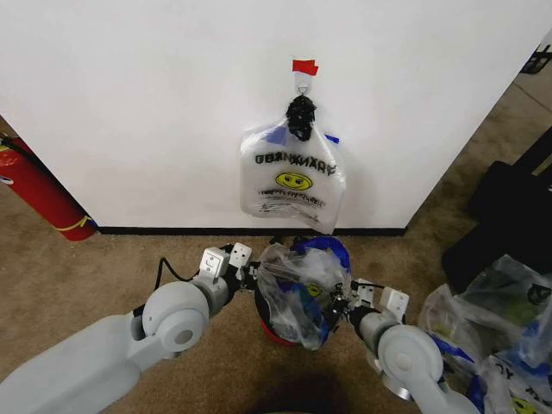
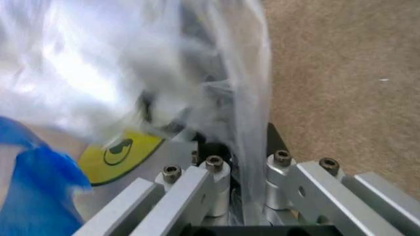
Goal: Pick up the garbage bag from the wall and place it over the trash bin.
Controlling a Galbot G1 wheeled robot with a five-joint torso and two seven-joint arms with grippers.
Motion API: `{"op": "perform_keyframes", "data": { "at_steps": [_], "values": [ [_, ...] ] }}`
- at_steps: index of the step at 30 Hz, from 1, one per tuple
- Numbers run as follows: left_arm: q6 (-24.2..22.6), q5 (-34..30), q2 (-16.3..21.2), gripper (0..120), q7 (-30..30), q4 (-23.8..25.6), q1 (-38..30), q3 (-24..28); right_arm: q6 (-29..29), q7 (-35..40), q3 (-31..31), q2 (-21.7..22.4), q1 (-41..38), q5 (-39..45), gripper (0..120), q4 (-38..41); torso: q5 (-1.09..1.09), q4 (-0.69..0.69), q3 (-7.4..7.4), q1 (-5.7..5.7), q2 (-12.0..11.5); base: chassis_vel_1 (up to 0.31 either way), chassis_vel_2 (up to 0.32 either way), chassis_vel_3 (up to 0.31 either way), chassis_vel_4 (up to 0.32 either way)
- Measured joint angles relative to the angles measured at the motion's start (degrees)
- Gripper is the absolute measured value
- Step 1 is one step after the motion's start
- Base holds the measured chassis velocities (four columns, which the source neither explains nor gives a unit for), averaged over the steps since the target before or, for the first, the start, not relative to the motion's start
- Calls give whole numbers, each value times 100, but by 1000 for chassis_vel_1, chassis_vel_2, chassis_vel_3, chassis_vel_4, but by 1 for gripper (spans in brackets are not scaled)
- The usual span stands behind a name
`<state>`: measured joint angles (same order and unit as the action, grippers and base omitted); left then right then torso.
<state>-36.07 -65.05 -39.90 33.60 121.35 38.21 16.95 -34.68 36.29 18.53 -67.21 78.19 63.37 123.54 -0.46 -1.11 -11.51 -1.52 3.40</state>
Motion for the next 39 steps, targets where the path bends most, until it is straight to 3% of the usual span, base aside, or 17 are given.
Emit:
{"op": "perform_keyframes", "data": {
  "at_steps": [6, 18, 22, 27, 35, 39],
  "values": [
    [20, 92, 34, 0, -179, -289, -14, 4, 55, -236, 242, 61, 254, 14, 0, 173, 0, 0, 0, 0, 0, 0, 0, 0, 0],
    [156, 258, 350, 0, -834, -262, 330, -45, 202, -736, 795, -11, 552, 556, 0, 620, 1, 1, 0, 0, 0, 0, 0, 0, 0],
    [259, 284, 265, 1, -561, -92, 454, -65, 239, -729, 800, -109, 643, 432, 0, 625, 0, 2, 0, 0, 0, 0, 0, 0, 0],
    [275, 259, 201, 18, -225, 131, 404, -264, 251, -661, 815, -231, 738, 287, 0, 580, 0, -2, 0, 0, 0, 0, 0, 0, 0],
    [47, 206, 738, 47, -9, 860, 535, -687, 251, -588, 859, -173, 622, 256, 0, 404, 1, 3, 0, 0, 0, 0, 0, 0, 0],
    [152, 108, 873, 66, -352, 1175, 595, -863, 246, -573, 924, -136, 600, 255, 0, 389, 1, 1, 0, 0, 0, 0, 0, 0, 0]
  ]
}}
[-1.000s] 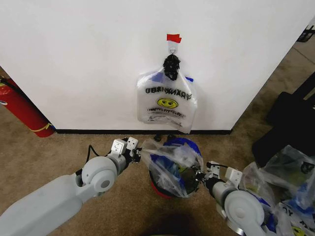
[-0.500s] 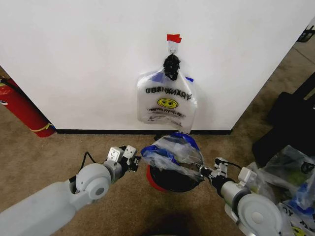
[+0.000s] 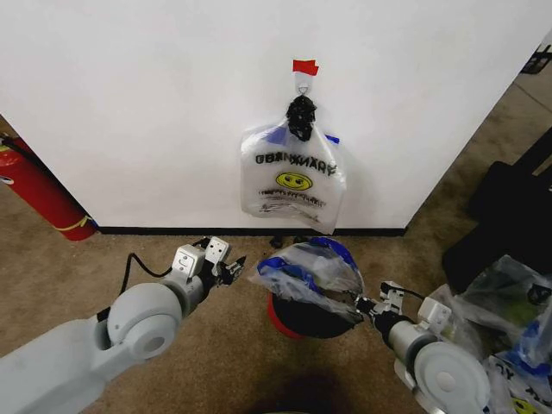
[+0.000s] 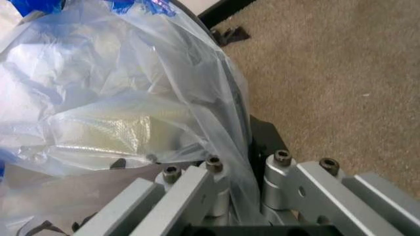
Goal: Pick up the garbage bag from the wall and place it over the trash bin.
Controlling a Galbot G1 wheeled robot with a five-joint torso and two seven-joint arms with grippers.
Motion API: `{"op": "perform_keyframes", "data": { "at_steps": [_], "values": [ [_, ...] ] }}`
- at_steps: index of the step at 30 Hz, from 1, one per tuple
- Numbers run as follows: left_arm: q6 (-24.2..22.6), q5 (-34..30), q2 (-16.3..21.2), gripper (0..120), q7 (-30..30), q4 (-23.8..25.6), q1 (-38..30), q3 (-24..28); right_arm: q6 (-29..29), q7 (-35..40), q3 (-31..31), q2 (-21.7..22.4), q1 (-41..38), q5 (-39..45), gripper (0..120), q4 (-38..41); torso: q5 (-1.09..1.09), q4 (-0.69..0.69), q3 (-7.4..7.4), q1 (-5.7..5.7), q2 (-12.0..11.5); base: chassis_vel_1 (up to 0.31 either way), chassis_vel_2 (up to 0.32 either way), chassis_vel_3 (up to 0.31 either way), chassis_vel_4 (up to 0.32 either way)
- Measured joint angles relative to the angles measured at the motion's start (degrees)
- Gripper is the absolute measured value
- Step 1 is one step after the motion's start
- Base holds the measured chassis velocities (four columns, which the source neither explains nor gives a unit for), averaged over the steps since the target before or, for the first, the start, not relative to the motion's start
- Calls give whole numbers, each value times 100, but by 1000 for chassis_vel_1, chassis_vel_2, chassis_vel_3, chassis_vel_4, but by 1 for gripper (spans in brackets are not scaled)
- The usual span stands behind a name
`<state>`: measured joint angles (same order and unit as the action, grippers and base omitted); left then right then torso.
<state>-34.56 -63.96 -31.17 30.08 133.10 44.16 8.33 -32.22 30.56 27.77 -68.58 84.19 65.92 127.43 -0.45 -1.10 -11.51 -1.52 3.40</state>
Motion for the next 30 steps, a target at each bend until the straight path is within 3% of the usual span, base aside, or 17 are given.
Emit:
{"op": "perform_keyframes", "data": {
  "at_steps": [3, 9, 12, 16, 27, 30],
  "values": [
    [42, -15, -16, 73, -246, 100, -7, 29, -5, 8, 5, 8, -2, 0, 0, 16, 0, 0, 0, 0, 0, 0, 0, 0, 0],
    [139, 48, -412, 93, -615, 72, -133, 286, -23, 9, 16, 6, 44, -15, 0, 94, -1, -1, 0, 0, -1, 0, 0, 0, 0],
    [326, 459, -546, 98, -967, -99, -194, 415, -27, 9, 22, -6, 68, -17, 0, 125, -1, -2, 0, 0, -1, 0, 0, 0, 0],
    [364, 753, -590, 91, -1141, -208, -241, 516, -29, 9, 14, -18, 67, -16, 0, 130, -1, 0, 0, 0, -1, 0, 0, 0, 0],
    [408, 1055, -637, 46, -1290, -494, -268, 832, -44, 66, -20, -13, 6, -27, 0, 164, 0, 0, 0, 0, -1, 0, 0, 0, 0],
    [406, 1106, -684, 39, -1290, -537, -297, 893, -44, 79, -20, -13, 8, -27, 0, 194, -1, 0, 0, 0, -1, 0, 0, 0, 0]
  ]
}}
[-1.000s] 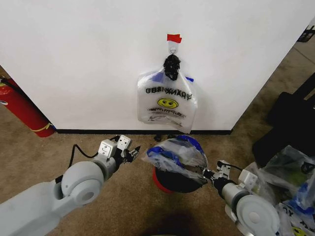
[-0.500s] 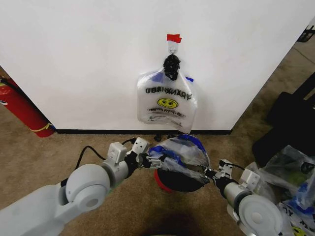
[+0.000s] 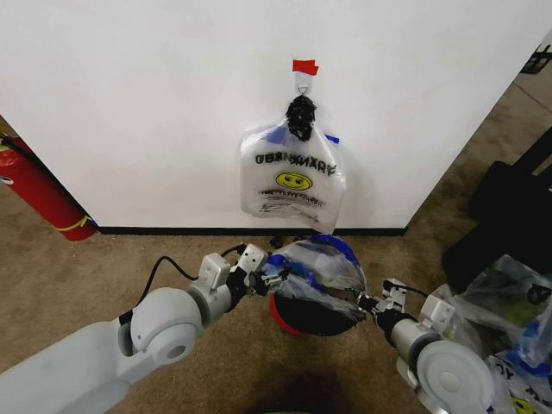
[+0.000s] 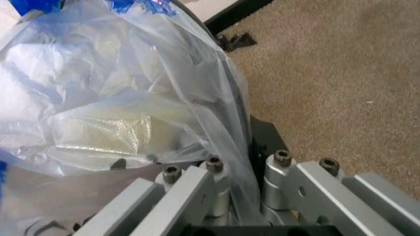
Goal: Pick up the garbage bag from the wall and place it over the trash bin.
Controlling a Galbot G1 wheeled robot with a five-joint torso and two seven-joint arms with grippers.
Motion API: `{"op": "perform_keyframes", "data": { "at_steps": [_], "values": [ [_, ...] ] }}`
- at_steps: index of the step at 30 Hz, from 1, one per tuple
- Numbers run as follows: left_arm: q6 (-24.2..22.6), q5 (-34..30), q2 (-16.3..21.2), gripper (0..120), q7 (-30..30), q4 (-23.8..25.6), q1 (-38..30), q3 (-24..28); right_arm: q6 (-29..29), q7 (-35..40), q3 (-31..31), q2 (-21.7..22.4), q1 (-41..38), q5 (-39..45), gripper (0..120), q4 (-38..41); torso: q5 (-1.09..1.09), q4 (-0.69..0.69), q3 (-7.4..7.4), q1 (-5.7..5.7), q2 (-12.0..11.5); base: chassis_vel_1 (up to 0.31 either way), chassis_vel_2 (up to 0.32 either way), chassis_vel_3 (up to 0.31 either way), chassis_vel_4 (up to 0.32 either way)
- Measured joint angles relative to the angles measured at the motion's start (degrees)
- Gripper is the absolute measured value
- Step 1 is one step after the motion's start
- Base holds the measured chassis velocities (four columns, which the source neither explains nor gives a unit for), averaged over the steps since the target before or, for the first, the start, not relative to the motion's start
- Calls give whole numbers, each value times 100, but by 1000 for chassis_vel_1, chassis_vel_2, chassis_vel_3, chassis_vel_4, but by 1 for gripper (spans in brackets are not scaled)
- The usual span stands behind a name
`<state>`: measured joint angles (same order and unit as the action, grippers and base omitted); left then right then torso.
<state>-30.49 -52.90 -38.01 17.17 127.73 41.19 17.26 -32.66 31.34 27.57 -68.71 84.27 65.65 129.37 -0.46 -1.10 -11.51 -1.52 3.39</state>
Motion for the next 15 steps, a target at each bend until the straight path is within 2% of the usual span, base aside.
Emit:
{"op": "perform_keyframes", "data": {
  "at_steps": [5, 8, 10, 15],
  "values": [
    [25, -2, -96, 18, 139, -11, -44, 21, 0, 35, 13, -8, 39, -12, 0, 35, 1, -1, 0, 0, 0, 0, 0, 0, 0],
    [73, -23, -72, 11, 188, 55, -31, -5, 0, 35, 19, -10, 46, -34, 0, 29, 0, -1, 0, 0, 0, 0, 0, 0, 0],
    [149, -42, -40, 1, 229, 175, 28, -31, -1, 27, 11, -25, 40, -66, 0, -22, 2, 0, 0, 0, 0, 0, 0, 0, 0],
    [277, -62, 0, 0, 294, 335, 121, -61, -5, 34, -4, -70, 16, -76, 0, -69, 1, -2, 0, 0, 0, 0, 0, 0, 0]
  ]
}}
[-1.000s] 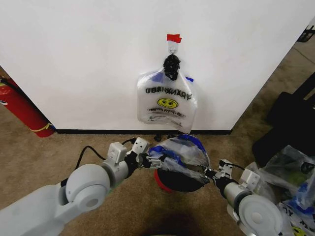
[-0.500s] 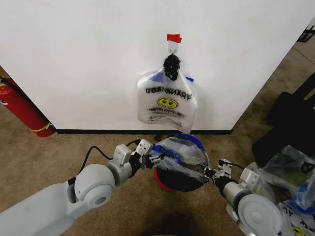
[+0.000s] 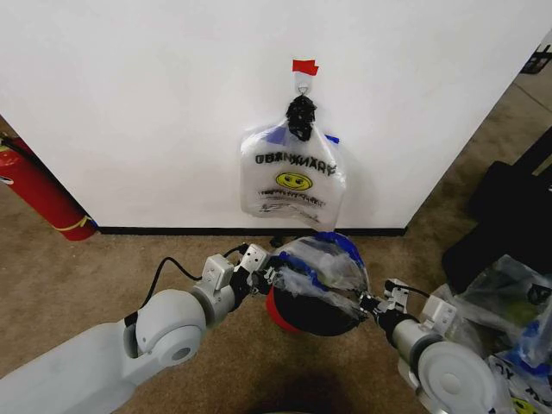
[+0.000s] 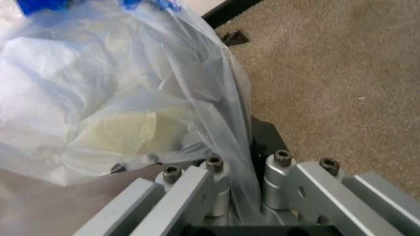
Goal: Pick up the garbage bag from the wall and place it over the trash bin.
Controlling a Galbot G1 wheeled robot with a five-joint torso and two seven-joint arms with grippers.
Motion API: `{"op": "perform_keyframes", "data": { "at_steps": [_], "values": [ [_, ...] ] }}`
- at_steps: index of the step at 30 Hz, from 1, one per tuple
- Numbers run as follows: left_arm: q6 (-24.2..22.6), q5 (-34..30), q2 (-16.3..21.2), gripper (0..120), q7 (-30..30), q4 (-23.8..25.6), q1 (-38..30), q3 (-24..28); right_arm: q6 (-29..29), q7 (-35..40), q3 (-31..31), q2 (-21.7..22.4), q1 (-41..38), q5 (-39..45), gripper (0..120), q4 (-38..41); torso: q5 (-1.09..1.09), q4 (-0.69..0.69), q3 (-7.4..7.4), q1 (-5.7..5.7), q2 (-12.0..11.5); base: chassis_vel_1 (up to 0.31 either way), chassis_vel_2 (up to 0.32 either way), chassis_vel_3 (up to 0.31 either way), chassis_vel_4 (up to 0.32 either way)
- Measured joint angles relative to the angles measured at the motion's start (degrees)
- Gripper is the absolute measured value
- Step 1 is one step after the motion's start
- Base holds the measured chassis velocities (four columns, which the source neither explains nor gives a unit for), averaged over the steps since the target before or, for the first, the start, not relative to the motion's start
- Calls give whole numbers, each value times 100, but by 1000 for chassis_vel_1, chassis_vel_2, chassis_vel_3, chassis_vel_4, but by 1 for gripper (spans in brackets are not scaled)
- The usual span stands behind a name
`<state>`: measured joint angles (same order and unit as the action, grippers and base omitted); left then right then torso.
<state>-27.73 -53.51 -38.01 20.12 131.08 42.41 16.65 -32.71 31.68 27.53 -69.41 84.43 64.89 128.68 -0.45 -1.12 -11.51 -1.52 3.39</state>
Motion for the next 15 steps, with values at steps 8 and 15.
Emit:
{"op": "perform_keyframes", "data": {
  "at_steps": [8, 15],
  "values": [
    [430, 15, 292, 0, -22, 436, 468, -186, -5, 275, 9, -200, -222, 282, 0, -184, 0, 2, 0, 0, 0, 0, 0, 0, 0],
    [736, 565, 548, 0, -213, 614, 1418, -354, -2, 446, 90, -313, -464, 601, 0, -269, -1, 2, 0, 0, 0, 0, 0, 0, 0]
  ]
}}
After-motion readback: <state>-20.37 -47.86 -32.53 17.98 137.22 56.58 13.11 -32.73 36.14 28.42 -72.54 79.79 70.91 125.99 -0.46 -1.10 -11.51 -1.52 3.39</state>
